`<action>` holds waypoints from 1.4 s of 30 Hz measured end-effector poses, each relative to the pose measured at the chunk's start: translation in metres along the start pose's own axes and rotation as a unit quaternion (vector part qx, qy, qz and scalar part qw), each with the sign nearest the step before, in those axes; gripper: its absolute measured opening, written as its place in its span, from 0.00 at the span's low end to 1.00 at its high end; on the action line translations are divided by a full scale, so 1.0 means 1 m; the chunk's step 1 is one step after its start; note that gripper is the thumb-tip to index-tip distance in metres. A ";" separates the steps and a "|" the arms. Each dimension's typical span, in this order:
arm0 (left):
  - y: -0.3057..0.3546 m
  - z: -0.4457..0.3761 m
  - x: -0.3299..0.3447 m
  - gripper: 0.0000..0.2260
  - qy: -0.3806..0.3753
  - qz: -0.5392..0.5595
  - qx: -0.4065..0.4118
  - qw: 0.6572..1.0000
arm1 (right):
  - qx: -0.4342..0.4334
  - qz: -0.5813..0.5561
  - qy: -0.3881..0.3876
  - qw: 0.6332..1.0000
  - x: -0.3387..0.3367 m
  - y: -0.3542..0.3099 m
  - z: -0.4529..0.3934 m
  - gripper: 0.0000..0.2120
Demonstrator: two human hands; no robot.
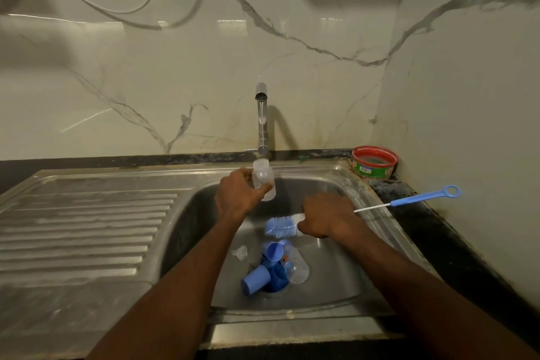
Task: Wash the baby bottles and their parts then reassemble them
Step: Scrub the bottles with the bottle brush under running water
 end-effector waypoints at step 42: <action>0.006 -0.001 0.015 0.26 -0.001 -0.204 0.211 0.956 | 0.005 -0.032 -0.017 0.999 0.001 0.014 0.002 0.17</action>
Point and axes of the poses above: each hand's wrist, its own z-axis away from the middle knuckle, its own x-axis out of the palm, y = z × x, the point moved 7 cm from there along -z, towards the middle knuckle, and after that the axes turned 6 degrees about -x, right-handed, at the moved point
